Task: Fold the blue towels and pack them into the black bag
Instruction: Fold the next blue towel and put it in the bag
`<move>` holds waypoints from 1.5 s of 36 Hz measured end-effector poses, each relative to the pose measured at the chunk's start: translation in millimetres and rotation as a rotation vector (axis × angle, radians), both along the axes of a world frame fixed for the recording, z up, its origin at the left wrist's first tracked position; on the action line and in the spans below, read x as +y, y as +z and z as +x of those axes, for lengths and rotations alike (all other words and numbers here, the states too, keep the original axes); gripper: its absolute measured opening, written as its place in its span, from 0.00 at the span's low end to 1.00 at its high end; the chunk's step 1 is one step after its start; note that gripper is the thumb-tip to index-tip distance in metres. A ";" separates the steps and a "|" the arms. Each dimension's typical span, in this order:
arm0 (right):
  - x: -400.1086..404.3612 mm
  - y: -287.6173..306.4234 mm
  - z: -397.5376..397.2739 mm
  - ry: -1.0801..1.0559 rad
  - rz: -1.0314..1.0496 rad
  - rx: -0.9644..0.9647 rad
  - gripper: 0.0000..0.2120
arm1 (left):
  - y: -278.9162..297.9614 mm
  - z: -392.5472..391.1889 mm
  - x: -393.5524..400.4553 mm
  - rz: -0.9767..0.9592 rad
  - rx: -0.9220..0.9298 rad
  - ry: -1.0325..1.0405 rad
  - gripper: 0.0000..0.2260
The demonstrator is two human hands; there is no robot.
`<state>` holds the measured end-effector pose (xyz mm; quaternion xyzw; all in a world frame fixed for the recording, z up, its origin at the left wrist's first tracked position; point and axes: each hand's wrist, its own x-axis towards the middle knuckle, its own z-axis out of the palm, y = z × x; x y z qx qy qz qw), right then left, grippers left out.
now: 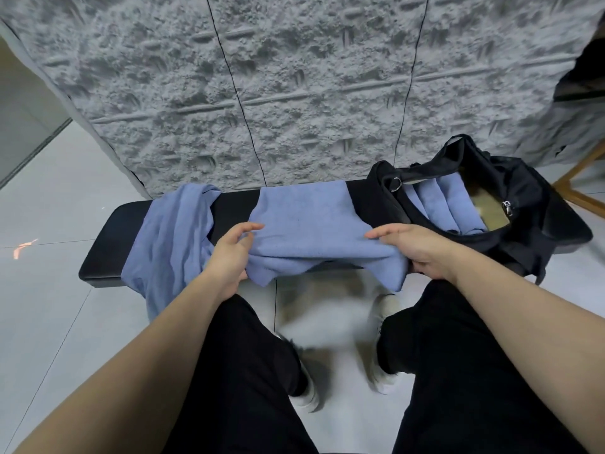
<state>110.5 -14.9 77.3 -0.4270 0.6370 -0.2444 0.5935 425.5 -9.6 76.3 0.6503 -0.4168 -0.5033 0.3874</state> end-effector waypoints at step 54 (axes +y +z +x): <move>45.6 35.8 16.8 0.190 -0.703 0.283 0.13 | 43.1 -5.4 45.5 -0.461 -0.513 -0.174 0.19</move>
